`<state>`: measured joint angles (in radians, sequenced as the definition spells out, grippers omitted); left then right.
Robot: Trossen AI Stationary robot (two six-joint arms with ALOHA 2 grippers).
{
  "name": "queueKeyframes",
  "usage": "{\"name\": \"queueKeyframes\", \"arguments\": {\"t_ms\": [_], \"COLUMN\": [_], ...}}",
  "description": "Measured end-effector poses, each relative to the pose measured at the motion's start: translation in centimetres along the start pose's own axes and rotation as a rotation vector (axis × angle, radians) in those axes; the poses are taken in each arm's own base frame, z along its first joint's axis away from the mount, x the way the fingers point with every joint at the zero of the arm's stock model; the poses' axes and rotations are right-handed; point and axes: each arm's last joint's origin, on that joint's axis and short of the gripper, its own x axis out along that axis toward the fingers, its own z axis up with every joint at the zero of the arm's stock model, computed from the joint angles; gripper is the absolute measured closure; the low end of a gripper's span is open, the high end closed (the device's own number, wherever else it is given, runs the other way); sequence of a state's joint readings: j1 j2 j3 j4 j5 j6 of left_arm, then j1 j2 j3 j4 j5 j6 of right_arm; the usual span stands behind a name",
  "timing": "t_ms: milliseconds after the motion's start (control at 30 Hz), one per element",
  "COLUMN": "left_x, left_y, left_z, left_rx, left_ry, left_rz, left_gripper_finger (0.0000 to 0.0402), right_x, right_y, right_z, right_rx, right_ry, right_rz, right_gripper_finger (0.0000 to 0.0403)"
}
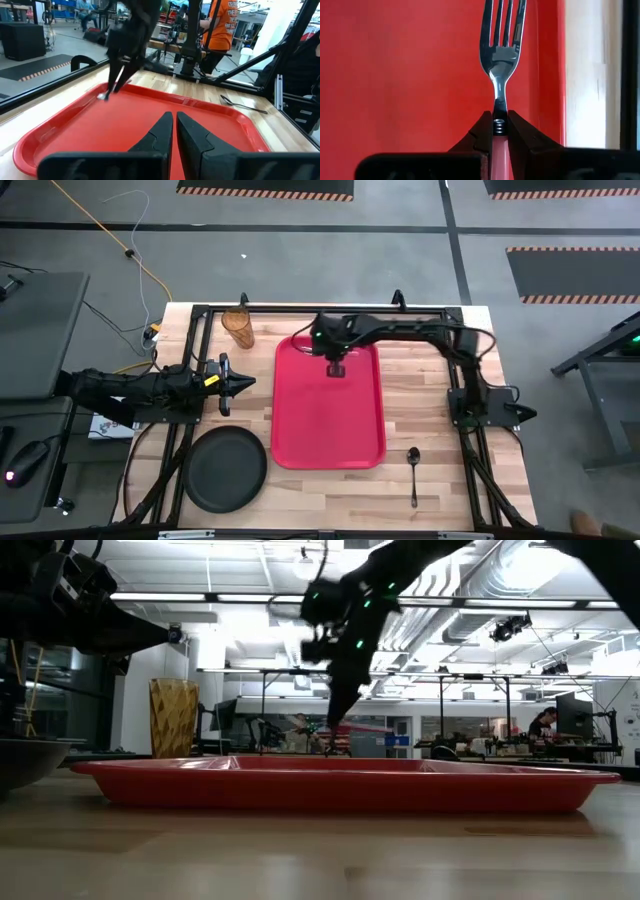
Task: Pick and place plate/cup/fork/spoon on tray
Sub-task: Put the pink fork on the top of the red tray
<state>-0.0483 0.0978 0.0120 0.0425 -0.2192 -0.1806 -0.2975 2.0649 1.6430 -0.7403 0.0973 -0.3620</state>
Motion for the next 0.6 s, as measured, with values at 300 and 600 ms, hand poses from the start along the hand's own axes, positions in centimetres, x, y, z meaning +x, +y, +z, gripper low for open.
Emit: {"name": "queueKeyframes", "arguments": {"t_ms": [300, 600], "left_x": [0.0, 0.0], "left_y": [0.0, 0.0], "left_z": [0.0, 0.0], "left_rx": [0.0, 0.0], "left_ry": [0.0, 0.0], "left_rz": [0.0, 0.0], "left_gripper_finger": [0.0387, 0.0387], "right_x": [4.8, 5.6], "right_y": [0.3, 0.4], "right_z": [1.1, 1.2], "right_rx": [-0.017, -0.016], "right_ry": [0.049, 0.07], "right_rz": [0.048, 0.057], "right_gripper_finger": [0.0387, 0.0382]}}
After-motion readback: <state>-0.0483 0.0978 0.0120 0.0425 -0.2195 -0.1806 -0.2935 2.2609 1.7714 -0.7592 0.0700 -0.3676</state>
